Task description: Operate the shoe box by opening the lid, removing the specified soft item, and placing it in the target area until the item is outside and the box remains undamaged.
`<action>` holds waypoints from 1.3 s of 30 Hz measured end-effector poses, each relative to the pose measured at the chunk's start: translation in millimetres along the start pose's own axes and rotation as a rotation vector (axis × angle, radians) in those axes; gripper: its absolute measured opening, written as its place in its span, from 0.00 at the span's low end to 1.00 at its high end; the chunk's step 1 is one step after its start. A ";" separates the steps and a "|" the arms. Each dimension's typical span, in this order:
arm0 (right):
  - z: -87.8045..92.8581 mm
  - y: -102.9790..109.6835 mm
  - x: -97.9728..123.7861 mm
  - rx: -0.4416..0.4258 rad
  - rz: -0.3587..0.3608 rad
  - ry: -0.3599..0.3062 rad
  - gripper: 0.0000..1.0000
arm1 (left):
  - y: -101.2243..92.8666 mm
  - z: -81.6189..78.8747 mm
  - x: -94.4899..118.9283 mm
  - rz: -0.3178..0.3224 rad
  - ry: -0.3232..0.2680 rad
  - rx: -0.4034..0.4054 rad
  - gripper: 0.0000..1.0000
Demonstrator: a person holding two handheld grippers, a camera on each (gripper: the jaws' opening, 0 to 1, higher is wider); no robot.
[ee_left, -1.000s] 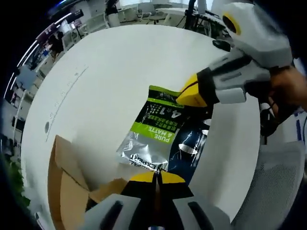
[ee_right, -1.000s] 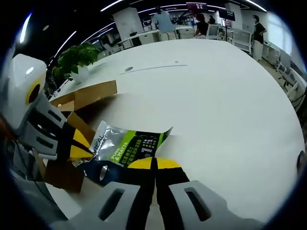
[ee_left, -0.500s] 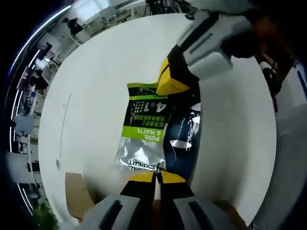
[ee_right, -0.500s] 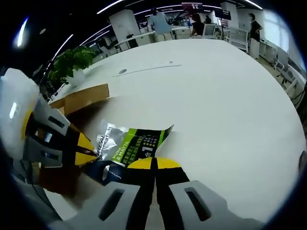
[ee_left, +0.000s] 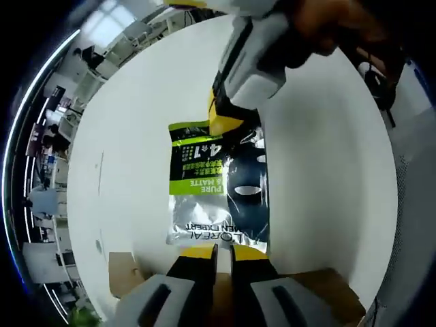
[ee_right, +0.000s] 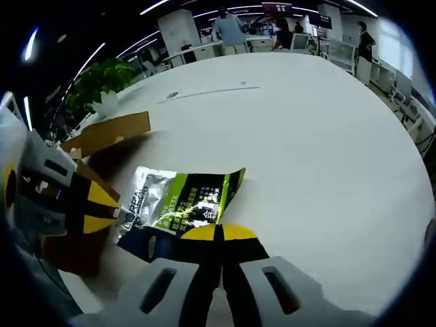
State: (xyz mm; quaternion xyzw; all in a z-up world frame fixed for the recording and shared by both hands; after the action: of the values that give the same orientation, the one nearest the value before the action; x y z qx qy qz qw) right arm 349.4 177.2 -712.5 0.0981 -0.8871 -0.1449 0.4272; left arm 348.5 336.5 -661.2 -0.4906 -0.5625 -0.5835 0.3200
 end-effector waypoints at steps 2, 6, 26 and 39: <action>1.2 1.0 0.4 0.004 0.006 -0.002 0.00 | 2.6 -0.6 9.2 -0.040 -0.047 0.031 0.07; 1.2 0.4 0.1 0.007 0.009 0.000 0.00 | 4.4 2.1 26.9 -0.058 -0.133 0.140 0.09; -0.3 -9.4 17.6 0.036 0.044 -0.044 0.16 | -9.0 51.0 87.2 -0.123 -0.376 0.540 0.22; -4.0 4.9 40.7 0.115 0.008 -0.069 0.26 | -22.5 93.6 103.0 -0.181 -0.417 0.691 0.28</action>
State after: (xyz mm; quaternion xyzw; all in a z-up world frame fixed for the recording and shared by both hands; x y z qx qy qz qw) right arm 327.2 169.0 -678.8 0.1140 -0.9086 -0.0954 0.3904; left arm 315.2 449.3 -583.6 -0.4106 -0.8190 -0.2741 0.2923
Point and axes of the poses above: the point that each gripper's makers call its tool centre point, and the gripper's own axes: x roughly backward along the fingers, y roughly to its left, z roughly out of its underside, the point moved 10 cm from there along x, roughly backward along the fingers, and after that the axes turned 12 degrees about -x, right-handed, at the moved point
